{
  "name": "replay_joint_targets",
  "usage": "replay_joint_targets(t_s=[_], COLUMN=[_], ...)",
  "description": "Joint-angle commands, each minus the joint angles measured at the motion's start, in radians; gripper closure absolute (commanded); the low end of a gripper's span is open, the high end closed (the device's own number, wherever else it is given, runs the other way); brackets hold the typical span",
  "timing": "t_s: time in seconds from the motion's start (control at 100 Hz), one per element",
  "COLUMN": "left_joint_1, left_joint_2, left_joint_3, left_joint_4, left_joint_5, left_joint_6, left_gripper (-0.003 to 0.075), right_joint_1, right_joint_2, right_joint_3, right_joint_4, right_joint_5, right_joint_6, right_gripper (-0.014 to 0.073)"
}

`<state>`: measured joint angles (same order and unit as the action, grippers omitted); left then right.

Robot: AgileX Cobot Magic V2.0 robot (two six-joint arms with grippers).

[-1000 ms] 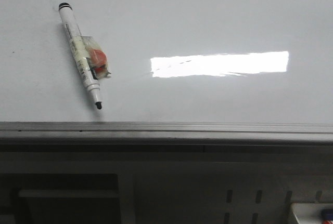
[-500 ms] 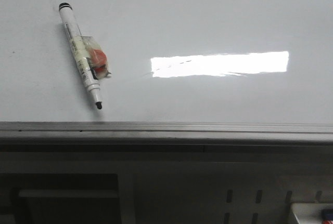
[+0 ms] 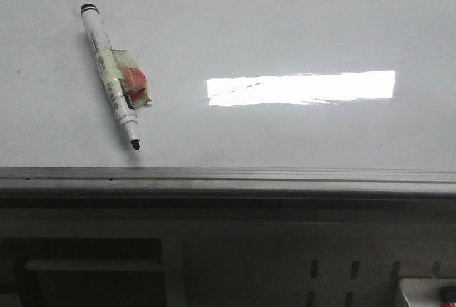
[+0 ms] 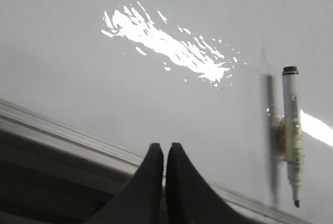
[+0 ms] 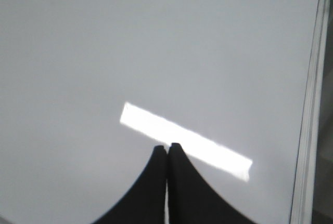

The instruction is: Write number 3 on whiteboard

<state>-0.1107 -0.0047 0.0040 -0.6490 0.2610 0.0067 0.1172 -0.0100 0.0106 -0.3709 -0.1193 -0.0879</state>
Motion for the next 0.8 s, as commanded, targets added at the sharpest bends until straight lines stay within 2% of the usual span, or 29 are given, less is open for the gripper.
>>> replay_joint_targets(t_s=[0.0, 0.12, 0.13, 0.25, 0.34, 0.42, 0.52, 0.64, 0.72, 0.79], left_joint_1=[0.003, 0.003, 0.003, 0.003, 0.001, 0.001, 0.003, 0.003, 0.003, 0.003], left_joint_2=[-0.024, -0.024, -0.024, -0.024, -0.024, -0.024, 0.005, 0.116, 0.221, 0.321], left_joint_3=[0.035, 0.035, 0.035, 0.035, 0.031, 0.013, -0.044, -0.183, -0.268, -0.352], left_joint_4=[-0.16, -0.297, -0.297, -0.315, -0.32, -0.283, -0.149, 0.096, 0.162, 0.178], left_joint_5=[-0.074, -0.082, -0.084, -0.097, -0.09, -0.072, -0.03, 0.079, 0.131, 0.182], left_joint_6=[0.001, 0.001, 0.001, 0.001, 0.003, 0.007, 0.007, 0.007, 0.007, 0.007], left_gripper=[0.0741, 0.0741, 0.0741, 0.0741, 0.0741, 0.0741, 0.0741, 0.074, 0.0733, 0.0678], right_joint_1=[-0.006, -0.006, -0.006, -0.006, -0.006, -0.006, -0.006, -0.006, -0.006, -0.006], right_joint_2=[-0.015, -0.015, -0.015, -0.015, -0.015, -0.014, -0.001, 0.049, 0.112, 0.168], right_joint_3=[0.025, 0.025, 0.025, 0.025, 0.02, -0.01, -0.059, -0.162, -0.238, -0.3], right_joint_4=[0.062, 0.399, 0.459, 0.682, 0.706, 0.708, 0.708, 0.702, 0.697, 0.695], right_joint_5=[-0.173, -0.219, -0.224, -0.236, -0.212, -0.102, -0.029, 0.1, 0.193, 0.253], right_joint_6=[0.016, 0.155, 0.169, 0.207, 0.207, 0.207, 0.207, 0.207, 0.207, 0.207], right_gripper=[0.0659, 0.0659, 0.0659, 0.0659, 0.0659, 0.0656, 0.0656, 0.0657, 0.0656, 0.0652])
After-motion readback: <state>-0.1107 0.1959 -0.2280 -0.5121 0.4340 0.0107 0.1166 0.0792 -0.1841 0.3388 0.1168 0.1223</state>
